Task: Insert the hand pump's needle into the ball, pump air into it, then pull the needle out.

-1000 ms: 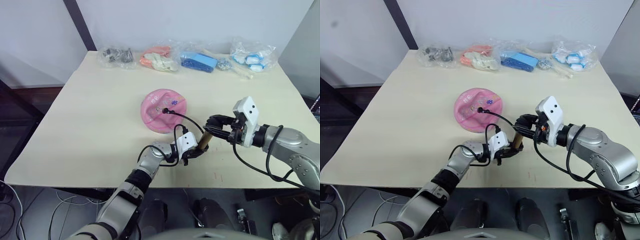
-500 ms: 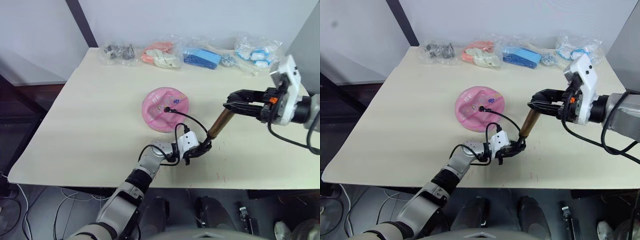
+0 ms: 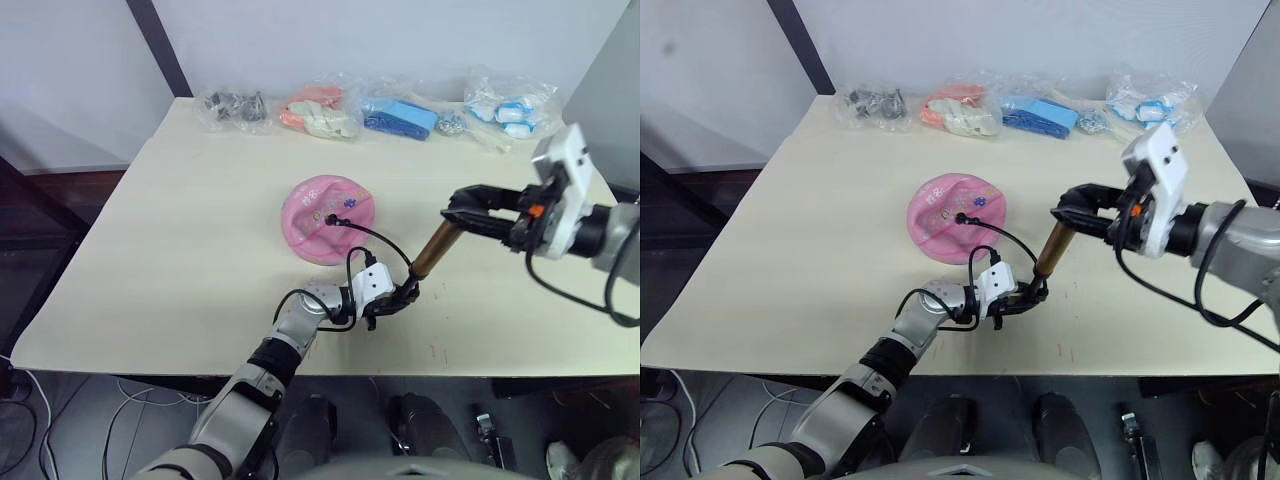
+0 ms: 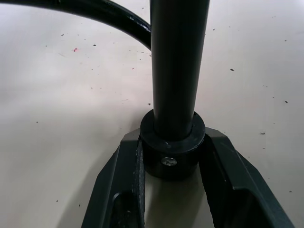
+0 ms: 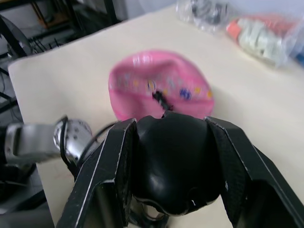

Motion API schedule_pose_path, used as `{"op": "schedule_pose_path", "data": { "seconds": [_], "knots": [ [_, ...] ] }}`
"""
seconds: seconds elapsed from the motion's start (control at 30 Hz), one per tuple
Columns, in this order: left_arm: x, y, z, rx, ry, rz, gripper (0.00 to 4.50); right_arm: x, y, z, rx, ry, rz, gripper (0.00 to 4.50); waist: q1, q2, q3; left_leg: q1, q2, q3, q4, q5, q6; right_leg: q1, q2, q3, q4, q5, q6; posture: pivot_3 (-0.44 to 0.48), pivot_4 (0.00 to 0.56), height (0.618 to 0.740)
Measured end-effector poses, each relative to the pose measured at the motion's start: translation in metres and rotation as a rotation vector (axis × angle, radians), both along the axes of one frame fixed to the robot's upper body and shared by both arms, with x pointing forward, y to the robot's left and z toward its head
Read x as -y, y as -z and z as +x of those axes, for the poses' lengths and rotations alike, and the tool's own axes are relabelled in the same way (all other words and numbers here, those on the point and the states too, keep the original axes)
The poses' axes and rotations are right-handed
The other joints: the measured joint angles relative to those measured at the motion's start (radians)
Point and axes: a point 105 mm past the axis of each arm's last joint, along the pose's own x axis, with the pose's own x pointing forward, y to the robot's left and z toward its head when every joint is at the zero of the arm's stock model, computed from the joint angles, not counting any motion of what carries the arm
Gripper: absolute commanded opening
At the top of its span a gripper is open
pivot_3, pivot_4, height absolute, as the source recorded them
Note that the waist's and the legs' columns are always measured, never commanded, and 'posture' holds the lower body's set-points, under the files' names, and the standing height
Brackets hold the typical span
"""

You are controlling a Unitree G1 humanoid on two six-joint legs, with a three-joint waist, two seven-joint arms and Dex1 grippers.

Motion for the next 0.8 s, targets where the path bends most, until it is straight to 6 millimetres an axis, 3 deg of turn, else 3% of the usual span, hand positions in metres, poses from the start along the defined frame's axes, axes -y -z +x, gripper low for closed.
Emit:
{"op": "schedule_pose_path", "data": {
  "seconds": [0.23,0.37,0.63,0.8],
  "knots": [
    [-0.003,0.004,-0.001,-0.011,-0.015,0.005,1.10,-0.017,0.050,0.005,-0.030,-0.017,-0.045,1.76,-0.001,-0.006,-0.007,0.006,0.002,-0.001,-0.001,0.000,0.000,0.004,0.001,0.000,0.000,-0.003,-0.004,0.000,0.150,0.740],
    [-0.004,0.006,-0.002,-0.017,-0.018,0.006,1.10,-0.023,0.054,0.005,-0.018,-0.031,-0.040,1.76,0.000,-0.007,-0.008,0.013,0.002,-0.002,-0.007,0.000,0.000,0.008,0.001,0.002,-0.001,-0.004,-0.005,0.000,0.150,0.740],
    [0.002,0.001,-0.005,0.004,0.005,-0.006,1.10,0.001,0.031,0.003,-0.062,-0.006,-0.058,1.76,0.004,-0.001,-0.003,0.010,0.000,-0.004,-0.011,0.000,0.000,0.005,-0.002,0.002,-0.001,-0.001,-0.007,0.000,0.150,0.740],
    [0.003,0.000,-0.006,0.003,0.018,-0.013,1.10,0.015,-0.023,-0.007,0.002,-0.023,-0.034,1.76,0.007,0.003,0.000,0.003,-0.002,-0.003,-0.011,0.000,0.000,0.000,-0.003,0.000,-0.002,-0.001,-0.006,0.000,0.150,0.740]
  ]
}}
